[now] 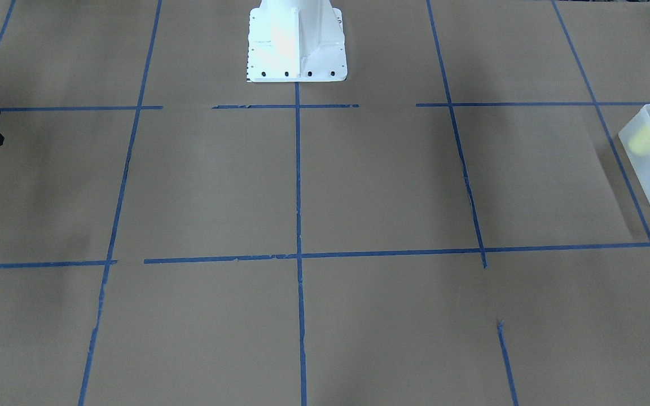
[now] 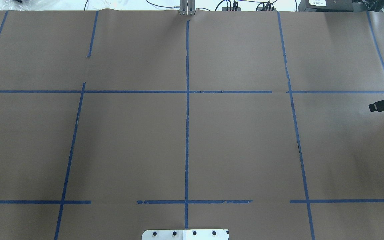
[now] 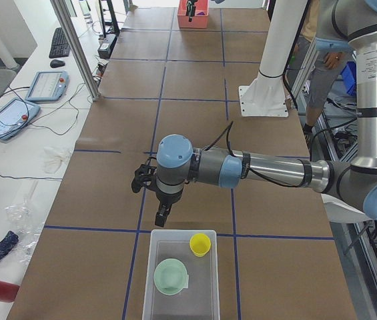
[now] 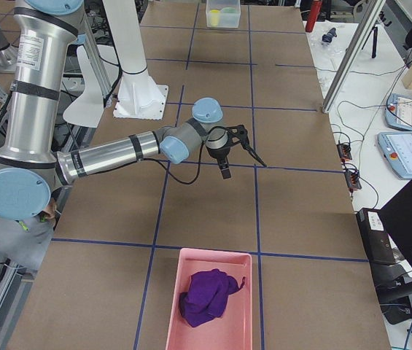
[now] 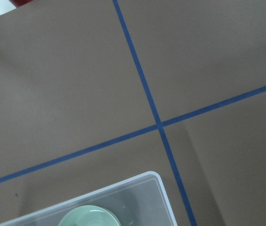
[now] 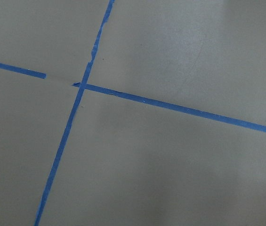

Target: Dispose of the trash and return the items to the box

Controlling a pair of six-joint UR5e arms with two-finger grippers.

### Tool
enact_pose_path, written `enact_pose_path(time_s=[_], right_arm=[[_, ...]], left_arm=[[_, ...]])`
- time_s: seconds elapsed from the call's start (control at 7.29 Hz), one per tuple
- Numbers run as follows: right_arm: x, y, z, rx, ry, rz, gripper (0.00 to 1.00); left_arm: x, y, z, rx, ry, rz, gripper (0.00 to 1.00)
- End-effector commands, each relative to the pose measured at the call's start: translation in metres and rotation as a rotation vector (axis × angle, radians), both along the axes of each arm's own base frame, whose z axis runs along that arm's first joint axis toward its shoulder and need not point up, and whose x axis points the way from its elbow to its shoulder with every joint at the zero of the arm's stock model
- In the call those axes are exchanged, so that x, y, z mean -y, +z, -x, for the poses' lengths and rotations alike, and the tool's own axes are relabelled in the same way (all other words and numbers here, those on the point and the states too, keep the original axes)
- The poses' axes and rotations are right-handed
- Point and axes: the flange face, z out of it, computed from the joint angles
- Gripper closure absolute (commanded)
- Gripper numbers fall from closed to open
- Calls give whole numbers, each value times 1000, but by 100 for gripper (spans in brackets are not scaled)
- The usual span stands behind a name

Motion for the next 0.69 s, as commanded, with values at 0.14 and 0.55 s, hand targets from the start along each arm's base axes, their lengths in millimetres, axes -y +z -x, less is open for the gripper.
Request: enact_pose_path(time_s=[0.14, 0.55], right_arm=[[1, 1, -7, 11, -1, 16, 0], [2, 33, -98, -33, -72, 9, 0]], left_arm=[[-23, -5, 6, -33, -13, 112, 0], [-2, -19, 10, -32, -20, 84, 0]])
